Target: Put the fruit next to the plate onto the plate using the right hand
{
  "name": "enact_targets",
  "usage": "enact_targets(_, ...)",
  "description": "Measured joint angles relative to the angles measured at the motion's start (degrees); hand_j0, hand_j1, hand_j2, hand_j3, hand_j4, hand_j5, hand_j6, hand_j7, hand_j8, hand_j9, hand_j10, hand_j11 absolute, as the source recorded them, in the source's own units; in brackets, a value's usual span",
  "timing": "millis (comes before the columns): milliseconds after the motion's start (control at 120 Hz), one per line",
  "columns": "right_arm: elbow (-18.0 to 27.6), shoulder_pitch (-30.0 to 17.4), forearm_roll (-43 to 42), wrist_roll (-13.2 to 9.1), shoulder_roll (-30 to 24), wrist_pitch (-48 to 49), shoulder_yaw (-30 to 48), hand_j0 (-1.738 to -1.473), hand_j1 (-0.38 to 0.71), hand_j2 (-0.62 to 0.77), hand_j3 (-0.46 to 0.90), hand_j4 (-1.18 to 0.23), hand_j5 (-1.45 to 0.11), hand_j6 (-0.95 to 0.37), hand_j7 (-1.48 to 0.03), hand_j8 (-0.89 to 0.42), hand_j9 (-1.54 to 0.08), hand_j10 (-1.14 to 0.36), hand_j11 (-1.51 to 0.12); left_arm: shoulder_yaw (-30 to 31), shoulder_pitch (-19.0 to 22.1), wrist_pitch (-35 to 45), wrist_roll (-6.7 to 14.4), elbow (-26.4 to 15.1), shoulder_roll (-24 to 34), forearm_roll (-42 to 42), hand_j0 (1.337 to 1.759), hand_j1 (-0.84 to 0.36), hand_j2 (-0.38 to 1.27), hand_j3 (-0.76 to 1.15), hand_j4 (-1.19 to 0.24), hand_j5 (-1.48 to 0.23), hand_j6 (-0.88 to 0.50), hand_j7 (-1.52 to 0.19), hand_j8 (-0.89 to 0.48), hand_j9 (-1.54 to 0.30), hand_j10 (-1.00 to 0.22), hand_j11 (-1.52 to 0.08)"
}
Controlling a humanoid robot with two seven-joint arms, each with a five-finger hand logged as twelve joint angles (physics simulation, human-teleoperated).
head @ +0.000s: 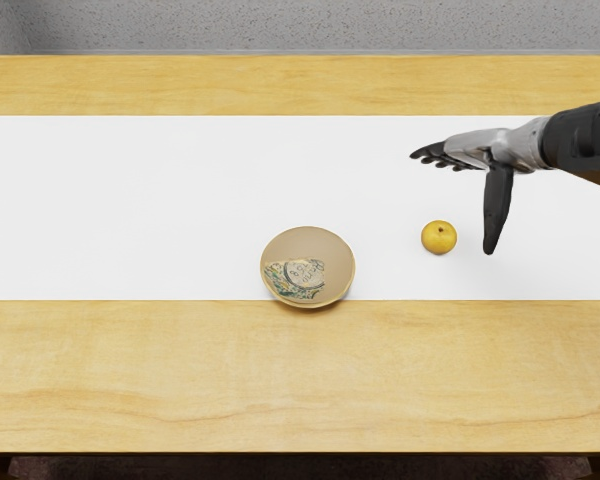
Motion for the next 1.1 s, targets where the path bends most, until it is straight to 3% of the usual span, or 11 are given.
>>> enact_targets(400,0.28,-2.60,-16.71,-0.05,9.30,-15.47,-5.87,-1.658,-0.35,0.00,0.00,0.00,0.00,0.00,0.00,0.00,0.00,0.00,0.00,0.00,-0.02,-0.02,0.00,0.00,0.00,0.00,1.658,0.33,0.00,0.00,-0.02,-0.03,-0.02,-0.03,-0.02,-0.03,-0.02,-0.03)
enact_targets(867,0.35,-11.09,-26.55,-0.05,10.01,-24.11,-7.09,-1.658,-0.35,0.00,0.00,0.00,0.00,0.00,0.00,0.00,0.00,0.00,0.00,0.00,-0.06,-0.01,0.00,0.00,0.00,0.00,1.658,0.33,0.00,0.00,-0.02,-0.03,-0.02,-0.03,-0.02,-0.03,-0.02,-0.03)
enact_targets(1100,0.32,-12.77,-27.55,-0.05,10.15,-24.94,-7.45,-1.658,-0.32,0.00,0.00,-0.03,-0.03,-0.03,-0.03,-0.03,-0.03,-0.02,-0.03,0.00,-0.05,-0.01,0.00,0.00,0.00,0.00,1.658,0.33,0.00,0.00,-0.02,-0.03,-0.02,-0.03,-0.02,-0.03,-0.02,-0.03)
